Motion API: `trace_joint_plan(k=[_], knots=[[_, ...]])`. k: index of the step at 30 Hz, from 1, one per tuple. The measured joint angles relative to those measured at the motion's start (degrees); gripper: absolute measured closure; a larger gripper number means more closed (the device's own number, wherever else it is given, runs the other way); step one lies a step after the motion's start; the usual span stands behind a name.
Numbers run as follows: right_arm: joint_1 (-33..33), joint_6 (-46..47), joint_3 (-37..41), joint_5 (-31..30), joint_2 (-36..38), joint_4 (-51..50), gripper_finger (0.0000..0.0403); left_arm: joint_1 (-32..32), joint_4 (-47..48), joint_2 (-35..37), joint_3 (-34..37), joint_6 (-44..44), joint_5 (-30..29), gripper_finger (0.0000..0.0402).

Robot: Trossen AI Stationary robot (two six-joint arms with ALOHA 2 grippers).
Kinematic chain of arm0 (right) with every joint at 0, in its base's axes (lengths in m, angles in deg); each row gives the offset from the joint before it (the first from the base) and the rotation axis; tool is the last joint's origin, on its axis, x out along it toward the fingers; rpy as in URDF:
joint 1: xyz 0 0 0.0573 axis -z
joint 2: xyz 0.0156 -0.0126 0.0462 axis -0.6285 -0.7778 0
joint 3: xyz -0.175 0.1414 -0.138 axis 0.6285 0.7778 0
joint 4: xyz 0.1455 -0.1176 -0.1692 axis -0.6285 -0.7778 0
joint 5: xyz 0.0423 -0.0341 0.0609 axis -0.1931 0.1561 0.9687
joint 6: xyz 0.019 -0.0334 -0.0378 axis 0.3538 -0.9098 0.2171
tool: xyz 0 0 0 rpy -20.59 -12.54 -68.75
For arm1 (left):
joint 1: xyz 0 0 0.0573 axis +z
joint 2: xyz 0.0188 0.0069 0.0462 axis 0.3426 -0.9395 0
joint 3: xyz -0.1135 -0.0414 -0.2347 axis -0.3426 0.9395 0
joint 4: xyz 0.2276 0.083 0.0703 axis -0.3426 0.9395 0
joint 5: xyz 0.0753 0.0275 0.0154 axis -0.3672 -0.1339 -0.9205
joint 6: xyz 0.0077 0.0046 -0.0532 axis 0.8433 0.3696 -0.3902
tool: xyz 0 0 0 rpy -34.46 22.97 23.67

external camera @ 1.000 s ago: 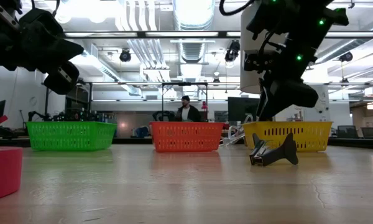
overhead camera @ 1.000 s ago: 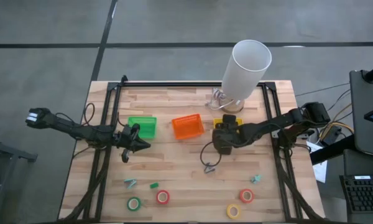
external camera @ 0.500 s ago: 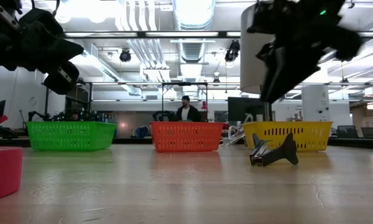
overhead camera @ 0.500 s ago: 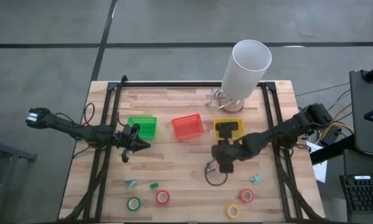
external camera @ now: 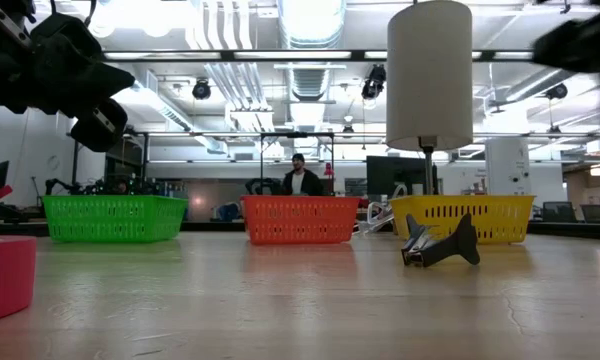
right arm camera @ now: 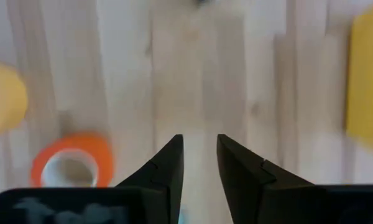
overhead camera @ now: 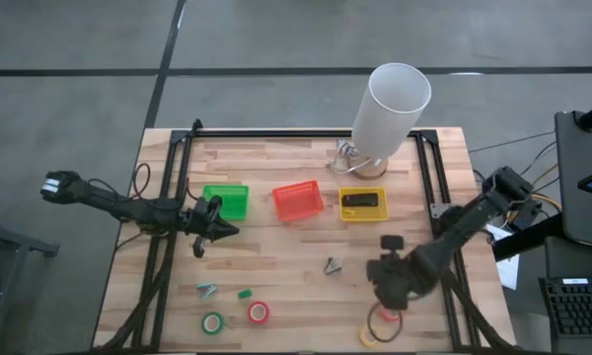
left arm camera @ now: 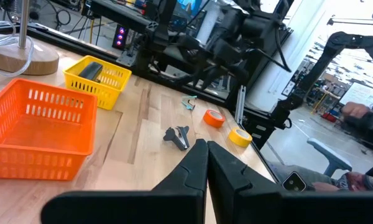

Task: Pick and place Stapler, Stapler remover, tape
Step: Put the orange tape into the orange basket

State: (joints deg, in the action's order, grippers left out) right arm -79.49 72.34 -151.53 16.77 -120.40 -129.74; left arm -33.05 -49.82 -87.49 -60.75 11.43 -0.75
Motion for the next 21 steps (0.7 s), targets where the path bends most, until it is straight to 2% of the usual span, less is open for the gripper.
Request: trace_joint_plan(k=[5,11,21], knots=[[-6.58,12.16,0.17,1.82,0.17,-4.37,0.0318,0.00,0.00,0.00,0.00,0.00,0.00,0.0392],[-12.93,20.97,2.33,1.84,0.33,-4.77,0.0316,0.01,0.00,0.00,0.00,0.00,0.01,0.0392],[-18.43,29.11,2.61,2.37,0.24,-4.64,0.0308,0.01,0.00,0.00,0.00,0.00,0.00,0.0392]])
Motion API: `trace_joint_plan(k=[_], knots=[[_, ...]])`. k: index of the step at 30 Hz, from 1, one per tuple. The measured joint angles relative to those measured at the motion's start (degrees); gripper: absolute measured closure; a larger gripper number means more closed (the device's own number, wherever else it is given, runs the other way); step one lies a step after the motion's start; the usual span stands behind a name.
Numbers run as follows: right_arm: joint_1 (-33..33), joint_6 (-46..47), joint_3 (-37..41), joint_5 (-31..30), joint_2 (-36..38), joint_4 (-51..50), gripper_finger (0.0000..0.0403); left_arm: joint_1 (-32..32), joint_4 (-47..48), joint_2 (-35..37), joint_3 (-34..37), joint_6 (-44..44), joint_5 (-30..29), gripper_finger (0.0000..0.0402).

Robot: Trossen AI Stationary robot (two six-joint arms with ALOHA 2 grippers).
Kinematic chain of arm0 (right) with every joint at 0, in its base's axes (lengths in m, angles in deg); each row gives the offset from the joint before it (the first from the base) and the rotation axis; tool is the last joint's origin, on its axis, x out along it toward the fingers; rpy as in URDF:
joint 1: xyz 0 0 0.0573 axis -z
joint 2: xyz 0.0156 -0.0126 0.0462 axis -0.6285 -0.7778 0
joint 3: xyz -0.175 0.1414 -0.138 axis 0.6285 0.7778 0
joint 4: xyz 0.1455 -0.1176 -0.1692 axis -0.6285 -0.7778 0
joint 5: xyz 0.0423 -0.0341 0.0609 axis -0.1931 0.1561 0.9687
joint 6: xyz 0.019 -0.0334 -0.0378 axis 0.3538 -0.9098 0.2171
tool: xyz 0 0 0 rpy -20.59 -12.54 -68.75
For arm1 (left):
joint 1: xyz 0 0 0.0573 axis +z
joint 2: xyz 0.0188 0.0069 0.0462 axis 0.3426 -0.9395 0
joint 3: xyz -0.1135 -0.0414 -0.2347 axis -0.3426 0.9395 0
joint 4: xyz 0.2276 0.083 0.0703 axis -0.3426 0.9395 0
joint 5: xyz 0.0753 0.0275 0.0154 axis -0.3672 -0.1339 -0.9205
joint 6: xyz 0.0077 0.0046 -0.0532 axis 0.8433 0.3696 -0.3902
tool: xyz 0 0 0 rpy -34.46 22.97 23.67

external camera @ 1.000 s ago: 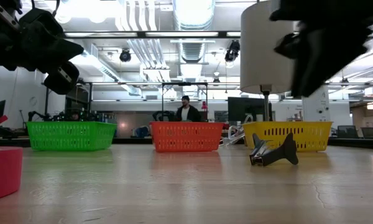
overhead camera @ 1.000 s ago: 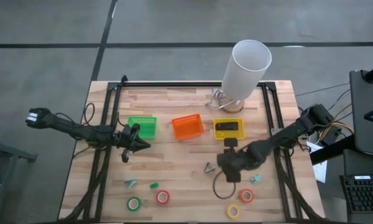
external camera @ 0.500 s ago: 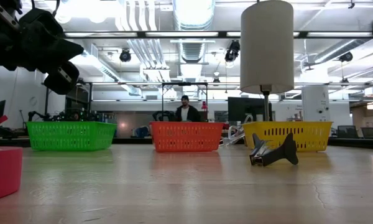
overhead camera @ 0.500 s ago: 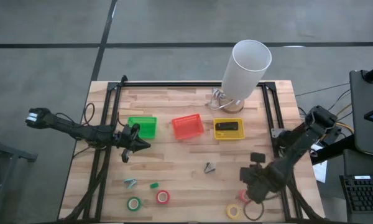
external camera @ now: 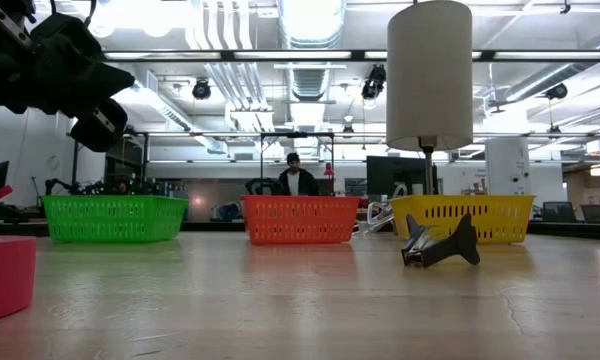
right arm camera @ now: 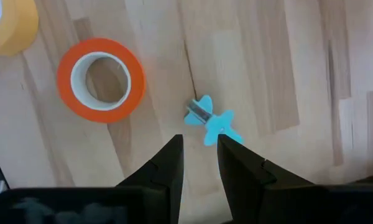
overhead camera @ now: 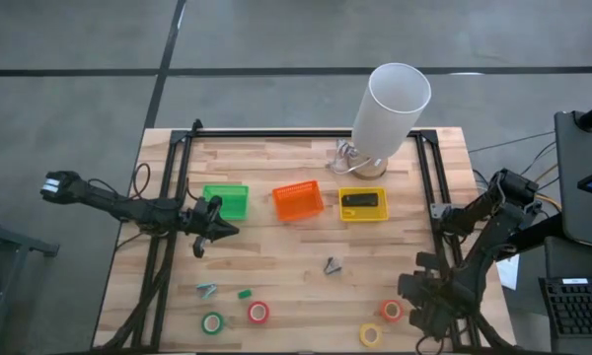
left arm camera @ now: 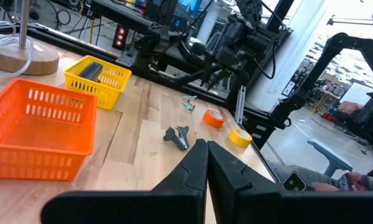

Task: Pick and place Stapler, Stapler remover, tape
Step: Put the orange tape into the orange basket

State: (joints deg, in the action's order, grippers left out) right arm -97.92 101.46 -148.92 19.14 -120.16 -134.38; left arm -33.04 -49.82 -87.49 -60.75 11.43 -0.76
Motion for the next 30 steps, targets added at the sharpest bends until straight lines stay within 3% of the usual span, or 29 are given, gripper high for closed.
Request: trace_joint_plan(k=[13,19,23,26,30], knots=[[-1.20,6.94,2.74,0.16,-0.82,1.81,0.0324,-0.01,0.00,0.00,0.00,0.00,0.01,0.0392],[-1.87,3.06,2.93,-0.10,-0.85,12.61,0.0335,-0.01,0.00,0.00,0.00,0.00,0.02,0.0392],[-1.89,-1.38,3.54,-4.95,-1.05,22.48,0.0339,0.01,0.00,0.00,0.00,0.00,0.01,0.0392],[-1.81,0.41,3.68,-9.00,-2.24,25.90,0.0331,-0.01,0.00,0.00,0.00,0.00,0.00,0.0392],[-1.62,-0.45,3.72,-9.32,-5.21,27.64,0.0304,-0.01,0.05,0.00,0.00,-0.01,0.02,0.0392]])
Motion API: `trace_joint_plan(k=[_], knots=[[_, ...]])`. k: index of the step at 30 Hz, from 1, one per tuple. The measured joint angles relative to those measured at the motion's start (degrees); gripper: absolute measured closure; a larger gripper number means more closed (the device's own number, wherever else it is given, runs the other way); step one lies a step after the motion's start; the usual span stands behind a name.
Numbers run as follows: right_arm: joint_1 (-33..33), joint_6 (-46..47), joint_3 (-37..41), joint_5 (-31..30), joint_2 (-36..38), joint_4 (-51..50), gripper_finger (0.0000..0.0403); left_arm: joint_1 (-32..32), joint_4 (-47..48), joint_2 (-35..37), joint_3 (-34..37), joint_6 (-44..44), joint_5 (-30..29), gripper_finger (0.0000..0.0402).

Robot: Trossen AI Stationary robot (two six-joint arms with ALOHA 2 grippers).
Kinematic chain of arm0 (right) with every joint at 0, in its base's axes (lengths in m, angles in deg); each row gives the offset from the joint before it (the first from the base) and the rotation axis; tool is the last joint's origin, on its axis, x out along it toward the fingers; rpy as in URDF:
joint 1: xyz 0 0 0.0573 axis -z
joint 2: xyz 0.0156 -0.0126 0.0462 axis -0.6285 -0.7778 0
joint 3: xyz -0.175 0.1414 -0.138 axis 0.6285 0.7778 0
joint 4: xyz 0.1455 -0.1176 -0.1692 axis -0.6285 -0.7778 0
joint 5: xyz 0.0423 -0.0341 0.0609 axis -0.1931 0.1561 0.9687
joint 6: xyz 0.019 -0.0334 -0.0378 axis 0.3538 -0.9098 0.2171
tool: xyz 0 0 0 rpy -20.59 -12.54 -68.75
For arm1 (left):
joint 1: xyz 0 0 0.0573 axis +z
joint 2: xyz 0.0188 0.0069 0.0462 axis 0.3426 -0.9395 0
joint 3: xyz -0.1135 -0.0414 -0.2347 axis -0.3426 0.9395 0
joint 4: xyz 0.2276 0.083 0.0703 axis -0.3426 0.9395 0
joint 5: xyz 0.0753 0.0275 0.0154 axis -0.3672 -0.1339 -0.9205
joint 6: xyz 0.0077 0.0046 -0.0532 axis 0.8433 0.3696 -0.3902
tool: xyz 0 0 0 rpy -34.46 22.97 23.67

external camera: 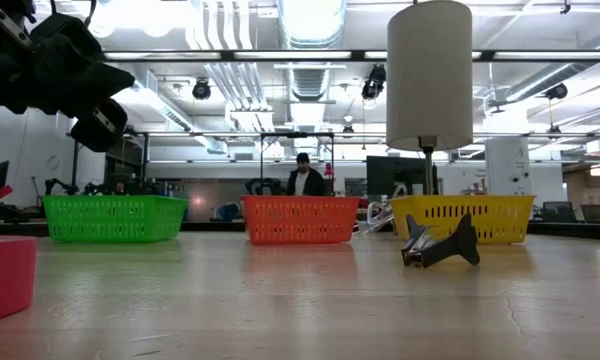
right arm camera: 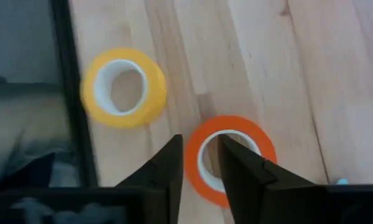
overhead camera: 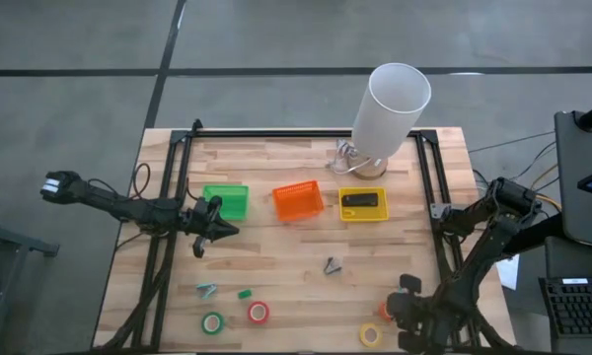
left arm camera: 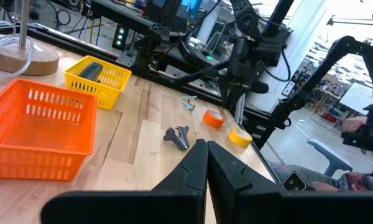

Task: Pick and place Stapler, Stapler remover, tape
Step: Put the orange tape into the orange basket

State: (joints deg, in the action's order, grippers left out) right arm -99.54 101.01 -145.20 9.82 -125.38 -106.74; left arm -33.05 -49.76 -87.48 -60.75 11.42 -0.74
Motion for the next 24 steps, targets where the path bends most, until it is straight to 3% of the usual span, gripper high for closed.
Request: trace_joint_plan(k=[7,12,17,24], knots=[[0.00,-2.90,-0.52,1.90,-4.42,0.61,0.0241,0.00,0.01,0.00,0.00,0.01,-0.02,0.0392],[-0.03,-3.03,-0.63,4.75,-5.50,1.12,0.0218,0.00,0.01,0.00,0.00,0.01,-0.02,0.0392],[-0.02,-3.03,-0.54,5.29,-5.67,1.30,0.0220,0.00,0.01,0.00,0.00,0.01,-0.02,0.0392],[0.00,-3.27,-0.02,5.66,-6.33,1.24,0.0255,0.02,0.01,0.00,0.00,0.01,-0.02,0.0392]])
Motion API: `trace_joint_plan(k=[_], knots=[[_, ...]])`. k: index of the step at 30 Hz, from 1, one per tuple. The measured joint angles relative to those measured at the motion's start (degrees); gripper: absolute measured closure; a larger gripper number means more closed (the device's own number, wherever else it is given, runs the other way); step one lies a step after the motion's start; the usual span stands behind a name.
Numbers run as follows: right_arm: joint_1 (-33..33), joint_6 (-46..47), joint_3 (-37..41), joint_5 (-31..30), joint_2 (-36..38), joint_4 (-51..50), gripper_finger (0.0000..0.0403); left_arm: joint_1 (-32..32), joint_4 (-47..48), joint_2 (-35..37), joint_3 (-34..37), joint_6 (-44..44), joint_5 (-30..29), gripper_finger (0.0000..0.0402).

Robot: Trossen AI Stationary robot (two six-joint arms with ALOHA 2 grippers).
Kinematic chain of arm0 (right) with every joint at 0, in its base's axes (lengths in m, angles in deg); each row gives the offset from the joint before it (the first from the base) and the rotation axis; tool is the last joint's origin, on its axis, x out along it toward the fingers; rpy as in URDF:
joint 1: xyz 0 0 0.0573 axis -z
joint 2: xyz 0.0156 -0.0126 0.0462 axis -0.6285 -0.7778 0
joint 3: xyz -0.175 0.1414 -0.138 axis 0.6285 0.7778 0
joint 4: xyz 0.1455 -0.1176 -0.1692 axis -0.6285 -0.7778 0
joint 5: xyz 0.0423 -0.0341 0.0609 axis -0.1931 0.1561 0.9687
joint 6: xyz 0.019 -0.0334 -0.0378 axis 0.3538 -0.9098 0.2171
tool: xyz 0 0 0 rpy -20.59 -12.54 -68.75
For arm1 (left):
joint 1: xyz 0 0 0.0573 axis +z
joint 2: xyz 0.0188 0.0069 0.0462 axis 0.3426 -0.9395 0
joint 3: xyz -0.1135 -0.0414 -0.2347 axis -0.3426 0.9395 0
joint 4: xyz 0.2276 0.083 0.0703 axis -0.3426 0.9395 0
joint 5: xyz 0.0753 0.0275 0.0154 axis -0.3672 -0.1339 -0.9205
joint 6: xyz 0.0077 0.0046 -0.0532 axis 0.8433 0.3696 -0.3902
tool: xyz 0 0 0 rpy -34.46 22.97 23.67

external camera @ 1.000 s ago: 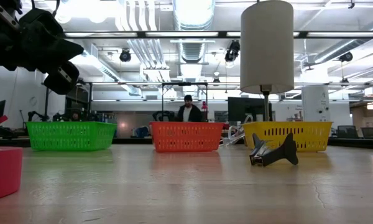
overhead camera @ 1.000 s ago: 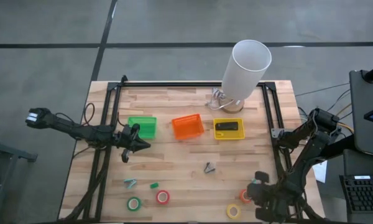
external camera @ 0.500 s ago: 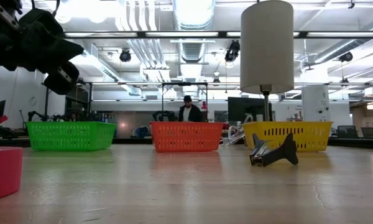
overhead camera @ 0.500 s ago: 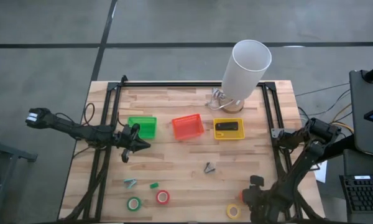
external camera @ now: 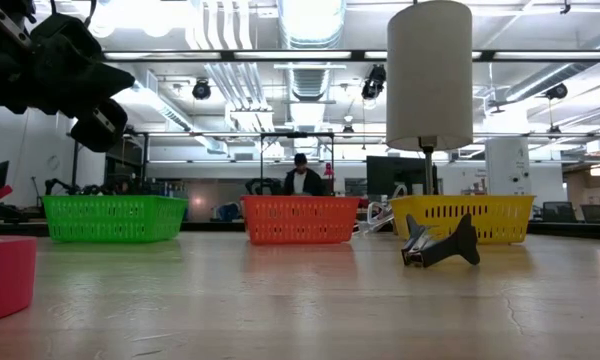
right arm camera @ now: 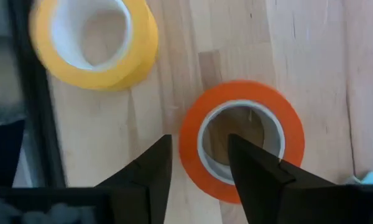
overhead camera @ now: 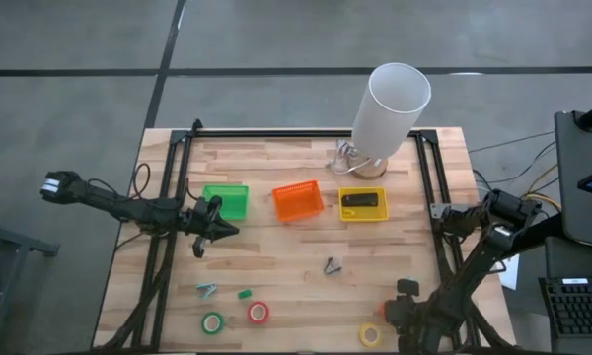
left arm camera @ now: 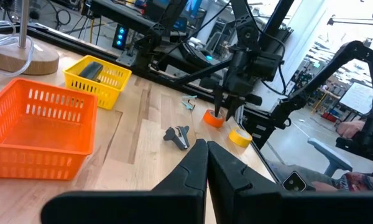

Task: Pick and place Stapler, Stapler remover, tape
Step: Put the orange tape into the orange basket

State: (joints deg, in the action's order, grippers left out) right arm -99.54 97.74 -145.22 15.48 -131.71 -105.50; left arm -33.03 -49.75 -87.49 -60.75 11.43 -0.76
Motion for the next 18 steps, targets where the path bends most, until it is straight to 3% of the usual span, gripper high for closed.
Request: trace_joint_plan(k=[11,18], knots=[[0.30,-1.48,0.09,-0.14,-1.90,-0.54,0.0321,-0.01,0.09,0.00,0.00,0.00,0.01,0.0392],[3.89,-7.82,0.11,-4.35,0.70,-0.65,0.0360,-0.02,0.09,0.00,0.00,0.00,0.01,0.0392]])
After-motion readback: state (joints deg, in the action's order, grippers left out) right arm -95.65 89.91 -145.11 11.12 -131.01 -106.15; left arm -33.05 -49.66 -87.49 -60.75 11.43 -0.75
